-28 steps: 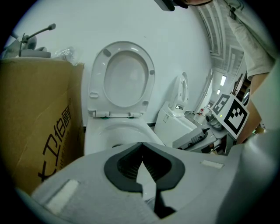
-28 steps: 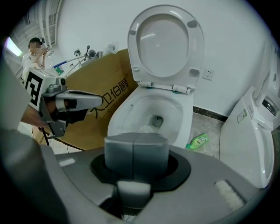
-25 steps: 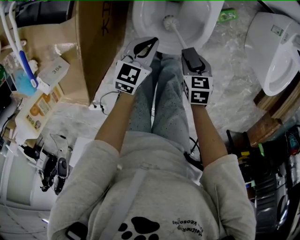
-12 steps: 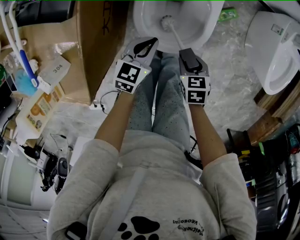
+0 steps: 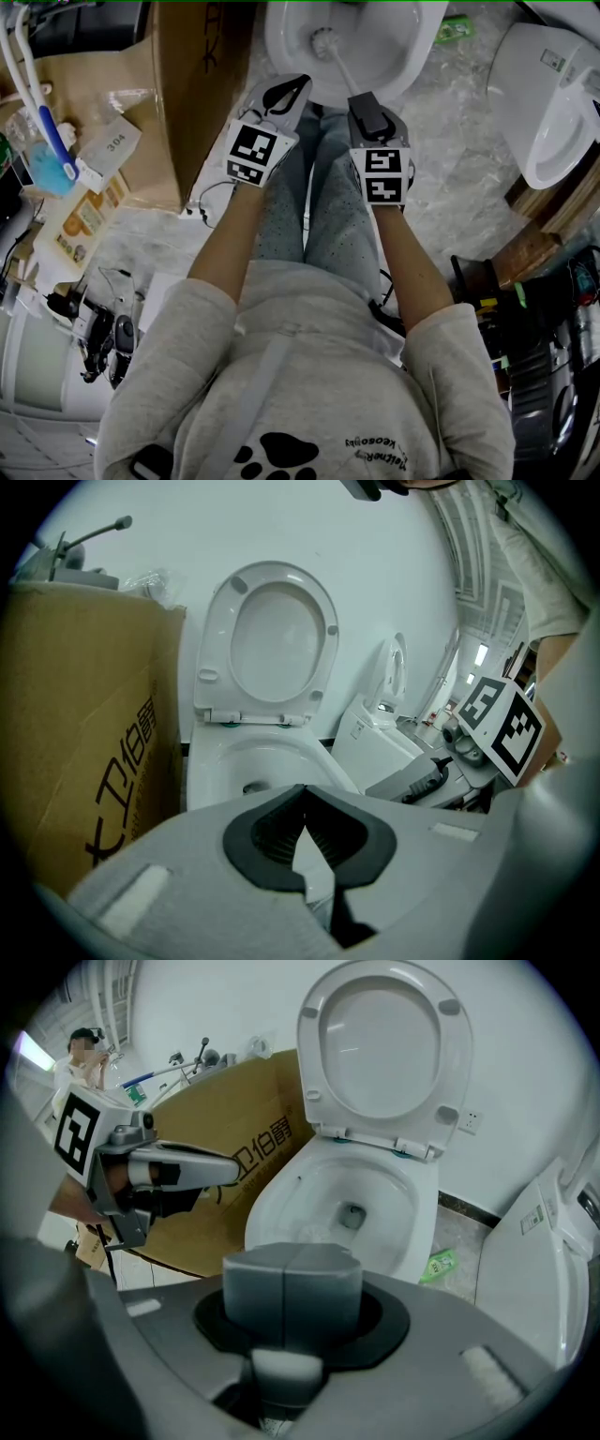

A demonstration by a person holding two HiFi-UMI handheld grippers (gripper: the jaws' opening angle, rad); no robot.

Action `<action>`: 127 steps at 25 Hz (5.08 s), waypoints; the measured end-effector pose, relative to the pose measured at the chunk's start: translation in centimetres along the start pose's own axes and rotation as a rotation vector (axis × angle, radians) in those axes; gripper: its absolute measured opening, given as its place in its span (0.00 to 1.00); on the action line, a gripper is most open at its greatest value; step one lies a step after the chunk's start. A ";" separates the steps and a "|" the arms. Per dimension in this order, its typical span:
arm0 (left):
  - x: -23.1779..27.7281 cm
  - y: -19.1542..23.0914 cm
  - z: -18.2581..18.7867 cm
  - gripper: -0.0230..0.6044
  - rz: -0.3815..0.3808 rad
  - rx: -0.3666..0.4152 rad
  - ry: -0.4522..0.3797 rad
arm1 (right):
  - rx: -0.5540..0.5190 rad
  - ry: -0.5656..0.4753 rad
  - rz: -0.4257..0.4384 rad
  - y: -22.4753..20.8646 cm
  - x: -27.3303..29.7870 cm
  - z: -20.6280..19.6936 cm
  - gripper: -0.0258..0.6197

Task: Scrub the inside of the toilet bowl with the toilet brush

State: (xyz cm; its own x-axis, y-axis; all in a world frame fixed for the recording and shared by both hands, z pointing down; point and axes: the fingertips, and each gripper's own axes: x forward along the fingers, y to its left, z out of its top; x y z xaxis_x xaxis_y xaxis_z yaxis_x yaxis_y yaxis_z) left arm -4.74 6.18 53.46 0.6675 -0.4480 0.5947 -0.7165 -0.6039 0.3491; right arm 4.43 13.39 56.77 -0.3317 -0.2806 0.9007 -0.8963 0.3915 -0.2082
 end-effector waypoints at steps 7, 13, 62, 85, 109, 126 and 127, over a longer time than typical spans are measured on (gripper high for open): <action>0.2 0.6 0.4 0.03 0.003 -0.009 0.001 | -0.011 0.002 0.004 -0.1 0.7 1.5 0.28; 0.6 1.2 0.5 0.03 0.003 -0.015 0.005 | -0.018 -0.002 0.007 -0.6 1.8 3.2 0.28; 4.4 4.0 4.3 0.03 0.017 -0.045 0.004 | -0.064 -0.045 0.019 -5.3 4.1 12.6 0.28; 6.9 2.1 5.6 0.03 -0.003 -0.024 0.003 | -0.081 -0.071 -0.004 -9.5 3.5 13.1 0.28; 7.3 -0.1 5.5 0.03 -0.029 -0.002 0.005 | -0.037 -0.109 -0.085 -13.1 1.9 12.2 0.28; 7.2 -1.9 4.8 0.03 -0.054 0.019 0.016 | 0.059 -0.122 -0.160 -15.9 0.3 10.0 0.27; 7.2 -2.0 4.8 0.03 -0.055 0.021 0.016 | 0.062 -0.122 -0.163 -16.0 0.2 9.9 0.27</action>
State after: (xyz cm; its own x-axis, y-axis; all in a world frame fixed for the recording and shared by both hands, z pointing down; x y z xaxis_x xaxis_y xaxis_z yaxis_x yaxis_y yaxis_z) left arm 2.50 1.05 53.60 0.7021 -0.4035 0.5868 -0.6744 -0.6412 0.3661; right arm 15.79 -1.59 56.56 -0.2106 -0.4416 0.8721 -0.9562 0.2787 -0.0897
